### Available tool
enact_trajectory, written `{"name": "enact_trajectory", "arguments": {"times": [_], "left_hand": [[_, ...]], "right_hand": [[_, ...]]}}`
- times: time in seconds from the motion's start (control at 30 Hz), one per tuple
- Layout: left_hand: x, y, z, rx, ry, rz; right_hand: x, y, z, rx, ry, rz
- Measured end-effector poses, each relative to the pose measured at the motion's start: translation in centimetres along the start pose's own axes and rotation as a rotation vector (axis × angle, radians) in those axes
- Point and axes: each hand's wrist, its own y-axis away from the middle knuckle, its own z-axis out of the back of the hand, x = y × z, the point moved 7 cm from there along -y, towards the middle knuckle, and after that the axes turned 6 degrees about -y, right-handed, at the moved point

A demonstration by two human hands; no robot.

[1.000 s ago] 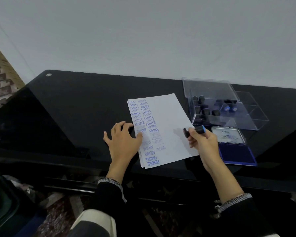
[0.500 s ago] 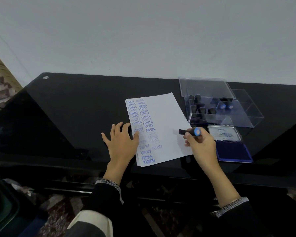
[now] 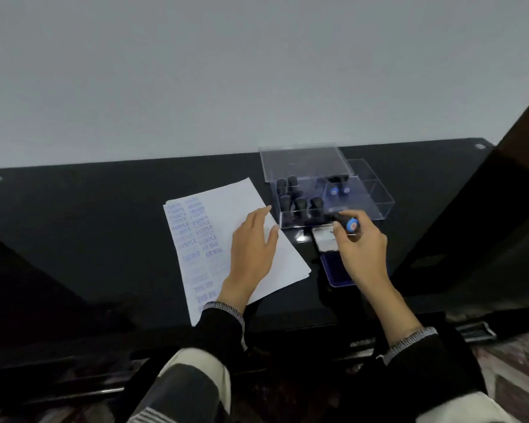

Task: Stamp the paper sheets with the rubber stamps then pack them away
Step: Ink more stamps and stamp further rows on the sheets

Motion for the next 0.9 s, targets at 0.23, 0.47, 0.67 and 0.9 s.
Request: {"name": "enact_trajectory", "arguments": {"times": [0.23, 0.47, 0.67, 0.9], "left_hand": [[0.5, -0.4, -1.9, 0.011, -0.016, 0.017], [0.5, -0.5, -2.1, 0.024, -0.116, -0.004], [0.9, -0.6, -2.5, 0.026, -0.151, 0.005], [1.4, -0.7, -2.9, 0.054, -0.159, 0.026]], "right_hand": [[-0.4, -3.2, 0.4, -0.027, -0.046, -0.002], [0.1, -8.9, -2.3, 0.020, -0.032, 0.045], [0.1, -14.2, -5.7, 0.148, 0.179, 0.025], [0.4, -17.3, -7.8, 0.283, 0.505, 0.058]]}}
